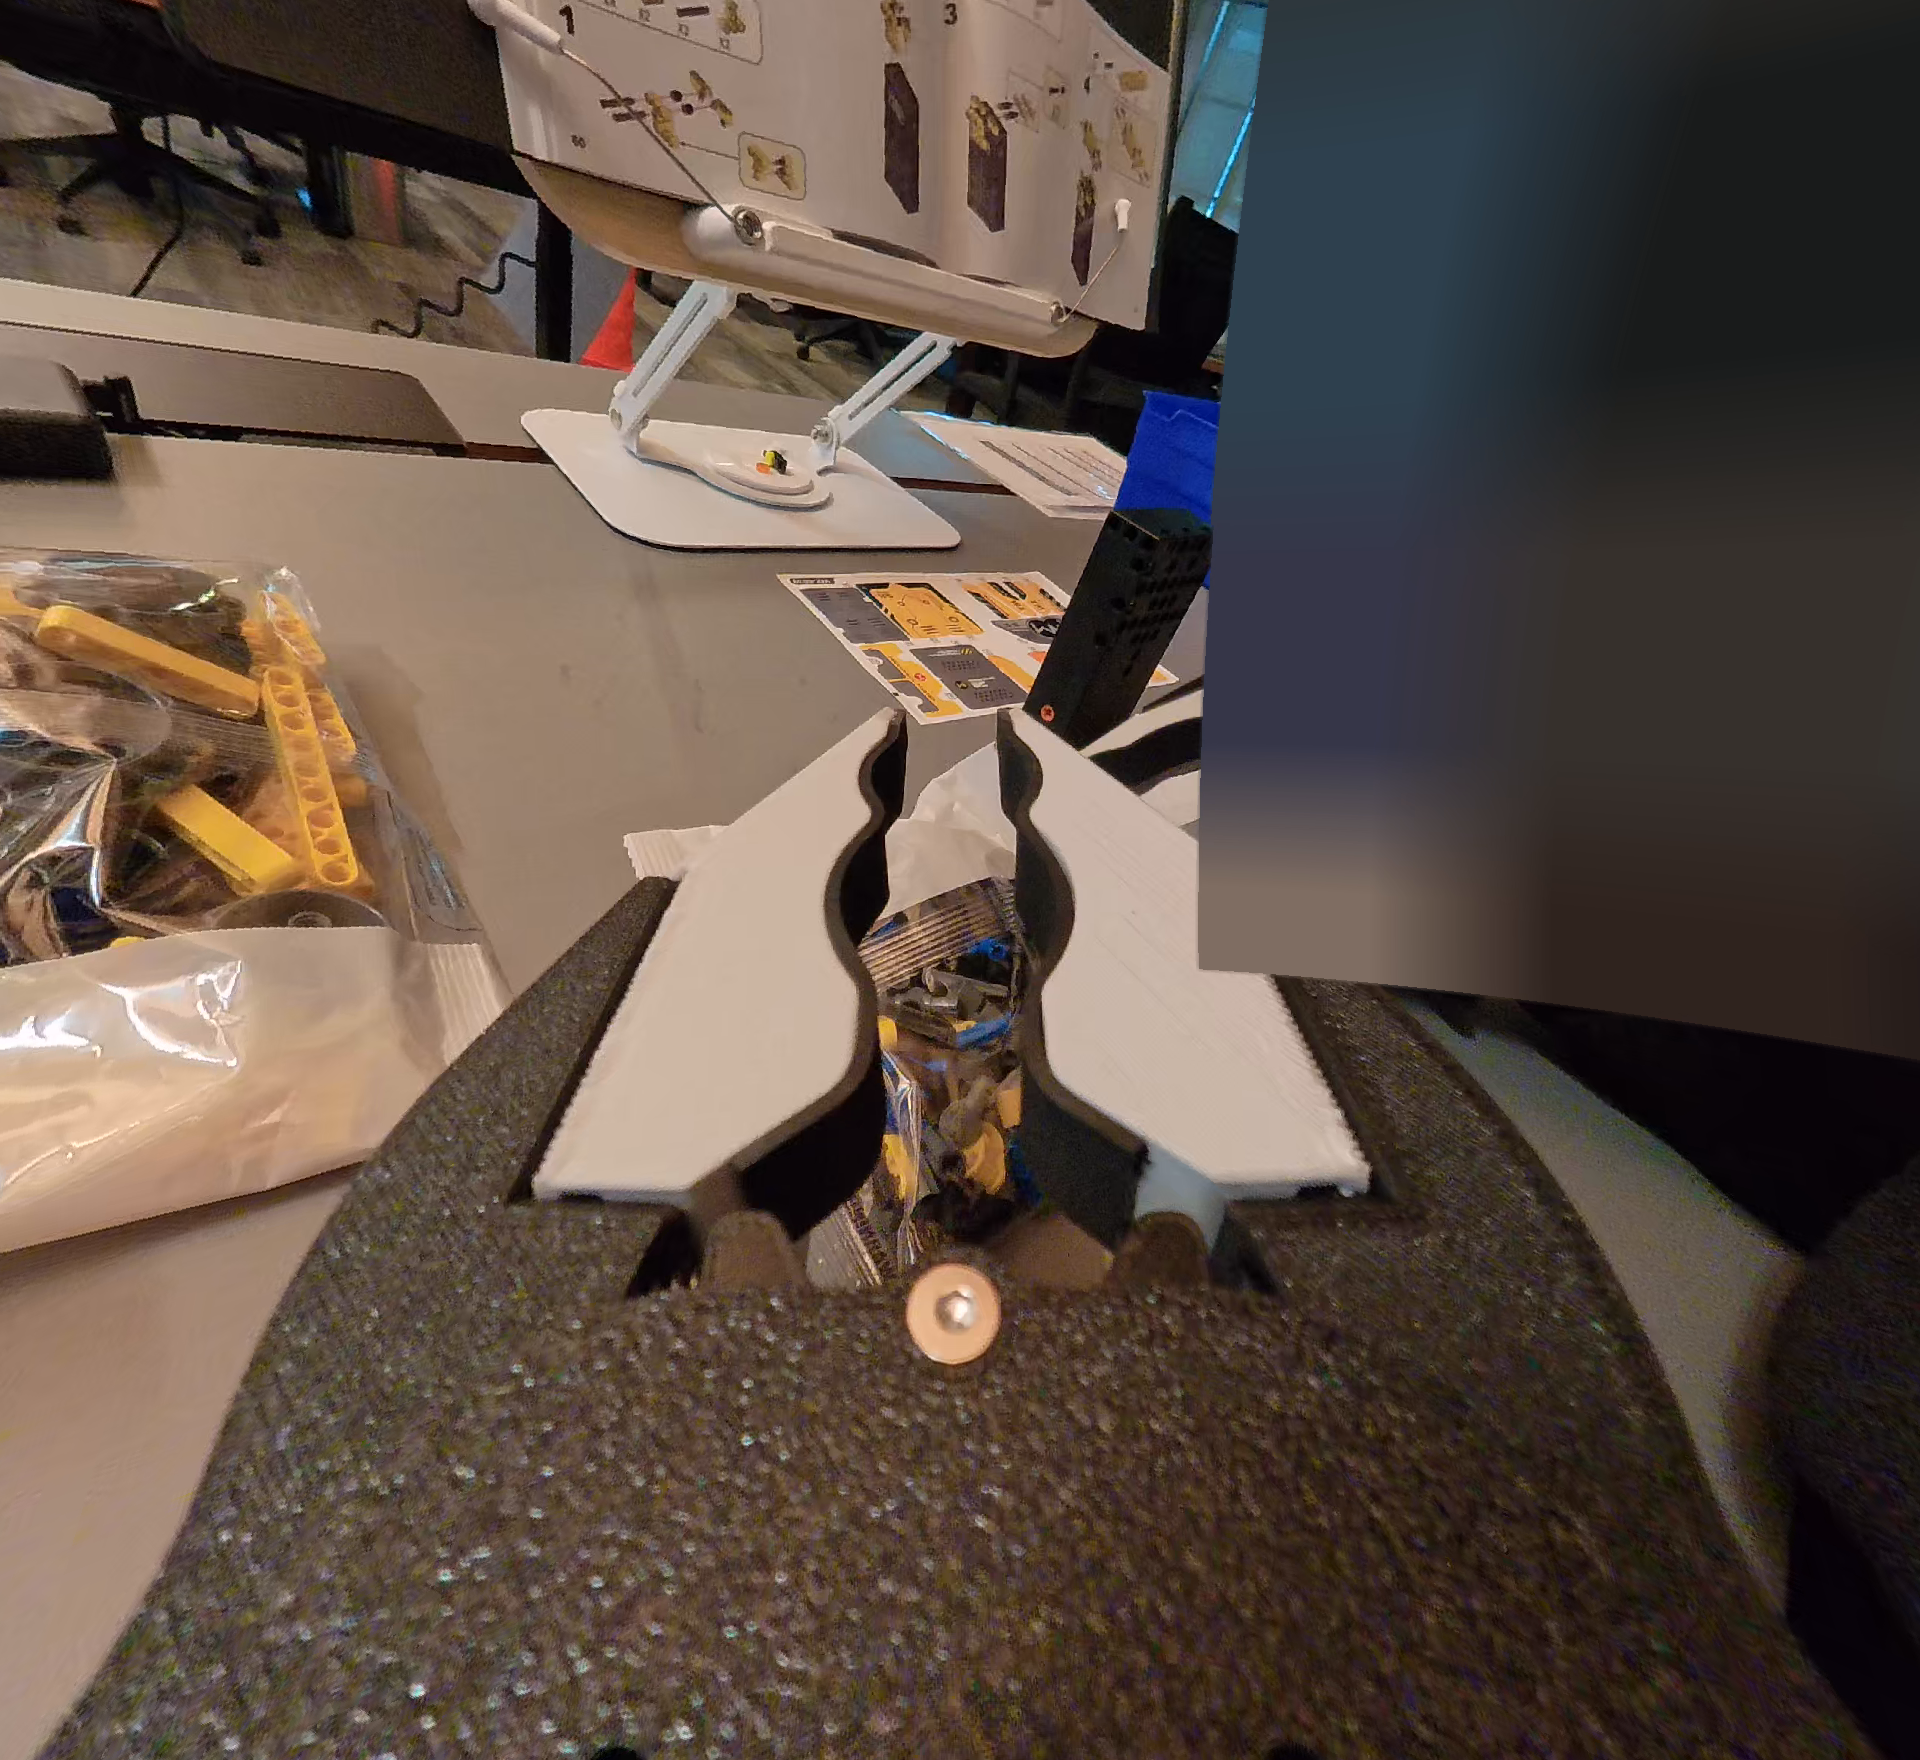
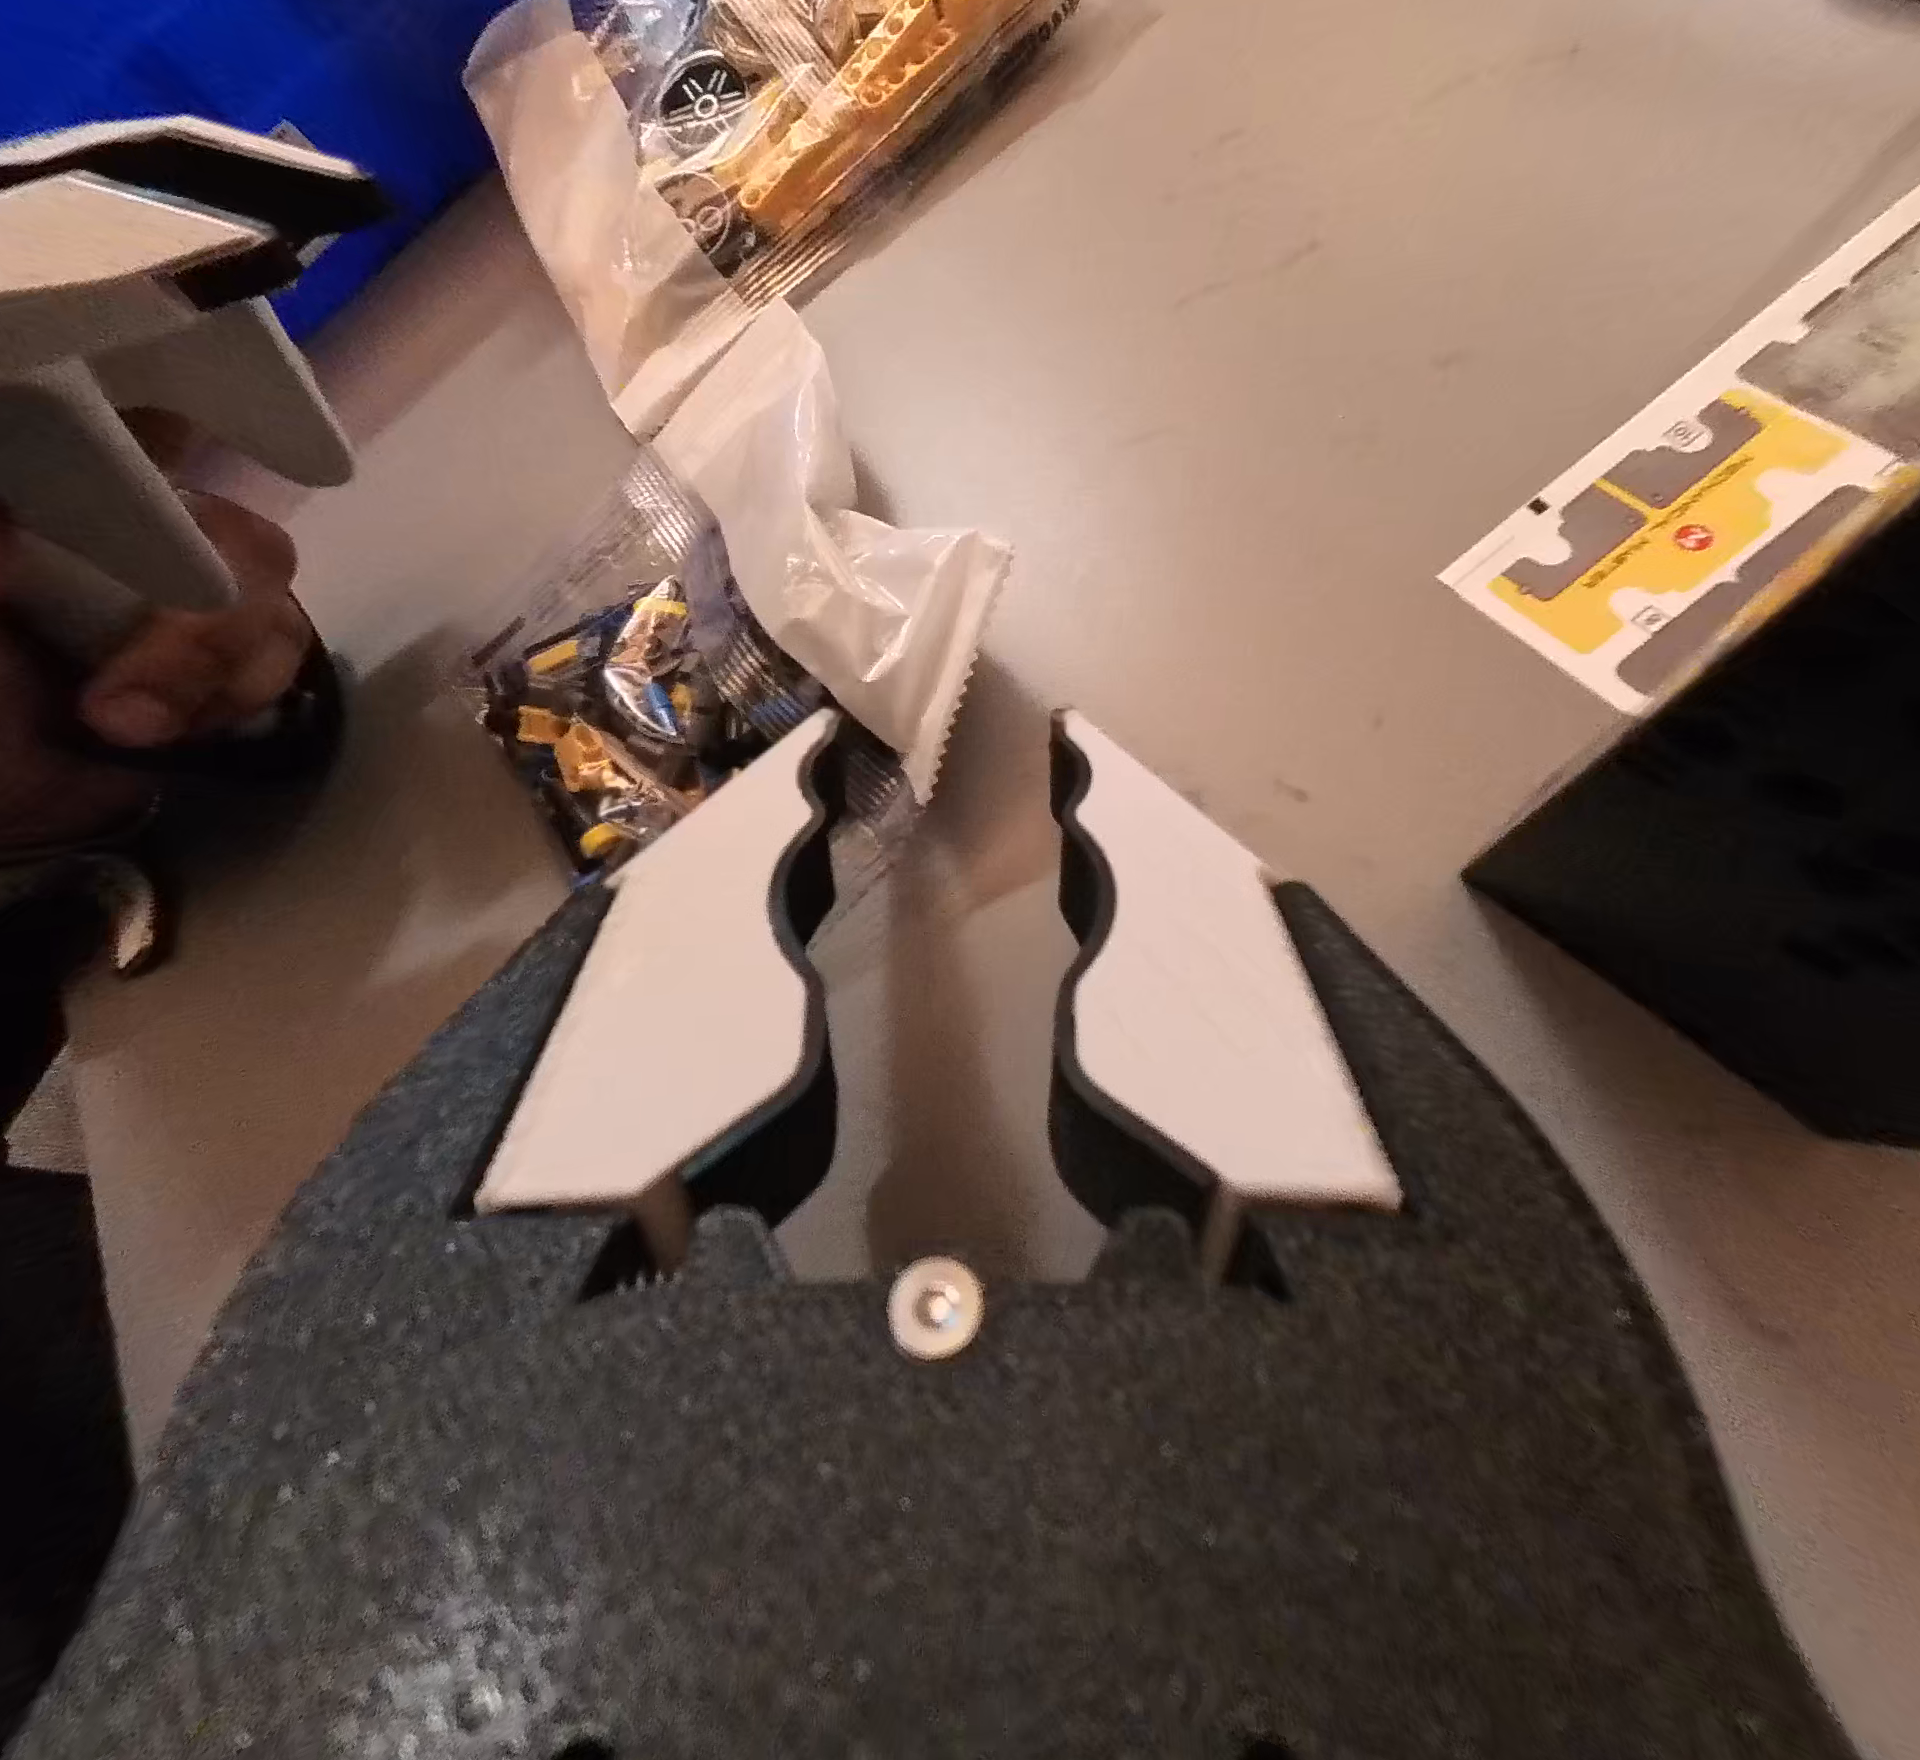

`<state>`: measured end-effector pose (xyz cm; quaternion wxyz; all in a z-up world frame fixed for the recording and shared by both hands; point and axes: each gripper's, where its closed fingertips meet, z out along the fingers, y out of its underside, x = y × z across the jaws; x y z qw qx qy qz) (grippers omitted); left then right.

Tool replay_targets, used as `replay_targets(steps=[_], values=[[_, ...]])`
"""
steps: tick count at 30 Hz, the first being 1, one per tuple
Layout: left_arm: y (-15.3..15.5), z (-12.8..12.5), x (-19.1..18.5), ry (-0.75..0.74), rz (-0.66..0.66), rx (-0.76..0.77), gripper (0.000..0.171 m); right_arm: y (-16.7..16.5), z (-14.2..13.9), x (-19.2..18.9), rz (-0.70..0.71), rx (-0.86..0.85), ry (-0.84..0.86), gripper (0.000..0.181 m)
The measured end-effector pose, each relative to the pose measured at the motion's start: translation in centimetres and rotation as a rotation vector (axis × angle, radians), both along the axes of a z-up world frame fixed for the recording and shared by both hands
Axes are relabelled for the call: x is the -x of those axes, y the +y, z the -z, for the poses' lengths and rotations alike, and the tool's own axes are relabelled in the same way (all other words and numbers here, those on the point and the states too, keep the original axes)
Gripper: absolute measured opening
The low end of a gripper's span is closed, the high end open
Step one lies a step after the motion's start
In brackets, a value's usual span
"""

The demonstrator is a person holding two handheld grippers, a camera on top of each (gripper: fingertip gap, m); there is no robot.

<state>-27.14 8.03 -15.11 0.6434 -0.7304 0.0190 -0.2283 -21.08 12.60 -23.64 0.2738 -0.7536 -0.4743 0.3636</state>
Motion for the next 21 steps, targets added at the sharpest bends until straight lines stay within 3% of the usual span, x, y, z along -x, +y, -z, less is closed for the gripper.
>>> replay_targets(steps=[21], values=[[0.0,0.0,0.1,-0.006,-0.002,0.003,0.016,-1.4,0.2,0.5,-0.043,0.103,0.027,0.039]])
